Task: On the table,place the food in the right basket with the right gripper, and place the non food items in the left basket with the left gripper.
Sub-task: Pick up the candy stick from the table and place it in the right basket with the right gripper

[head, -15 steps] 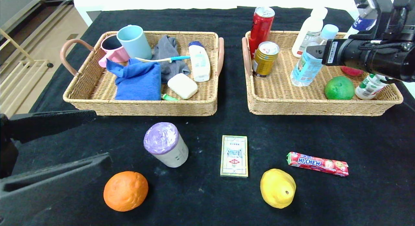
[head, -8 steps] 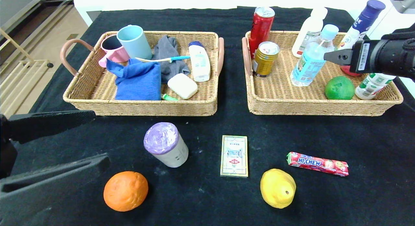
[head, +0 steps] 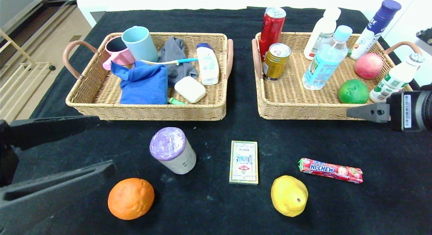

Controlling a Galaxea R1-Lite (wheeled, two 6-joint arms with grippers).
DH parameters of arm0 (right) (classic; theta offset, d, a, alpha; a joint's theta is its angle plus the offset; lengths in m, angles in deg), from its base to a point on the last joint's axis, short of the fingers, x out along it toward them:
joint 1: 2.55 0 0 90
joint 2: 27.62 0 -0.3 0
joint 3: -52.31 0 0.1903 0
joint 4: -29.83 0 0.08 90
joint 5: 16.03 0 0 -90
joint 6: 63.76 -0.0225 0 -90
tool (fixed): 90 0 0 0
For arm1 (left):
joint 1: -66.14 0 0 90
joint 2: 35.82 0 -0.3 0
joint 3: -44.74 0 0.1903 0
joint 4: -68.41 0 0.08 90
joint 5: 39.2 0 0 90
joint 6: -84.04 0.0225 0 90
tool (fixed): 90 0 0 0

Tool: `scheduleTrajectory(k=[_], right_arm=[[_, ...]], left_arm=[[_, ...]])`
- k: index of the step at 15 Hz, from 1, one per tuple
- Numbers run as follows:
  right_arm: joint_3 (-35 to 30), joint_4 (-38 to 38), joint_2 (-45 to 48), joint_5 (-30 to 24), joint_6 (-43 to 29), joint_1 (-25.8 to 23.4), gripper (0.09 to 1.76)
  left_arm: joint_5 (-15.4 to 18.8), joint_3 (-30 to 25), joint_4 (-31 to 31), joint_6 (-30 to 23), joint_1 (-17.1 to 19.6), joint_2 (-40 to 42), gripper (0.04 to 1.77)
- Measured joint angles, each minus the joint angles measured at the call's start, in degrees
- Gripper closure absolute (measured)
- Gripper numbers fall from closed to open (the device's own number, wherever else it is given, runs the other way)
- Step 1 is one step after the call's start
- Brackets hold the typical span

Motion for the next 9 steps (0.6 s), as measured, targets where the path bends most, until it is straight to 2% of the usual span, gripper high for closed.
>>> scheduleTrajectory(k=[3, 7, 9], right_arm=[[-0.41, -8.52, 1.54, -1.49, 0.00, 0.17, 0.15], [-3.39, -12.08, 2.45, -8.37, 14.76, -1.73, 0.15], [-4.69, -12.04, 1.90, -10.61, 17.52, -2.39, 0.15]], left_arm=[[0.02, -0.16, 0.00, 0.02, 0.00, -0.16, 0.05], [0.04, -0.24, 0.00, 0.11, 0.00, -0.24, 0.05], [-0.02, -0.24, 0.00, 0.09, 0.00, -0.16, 0.05]])
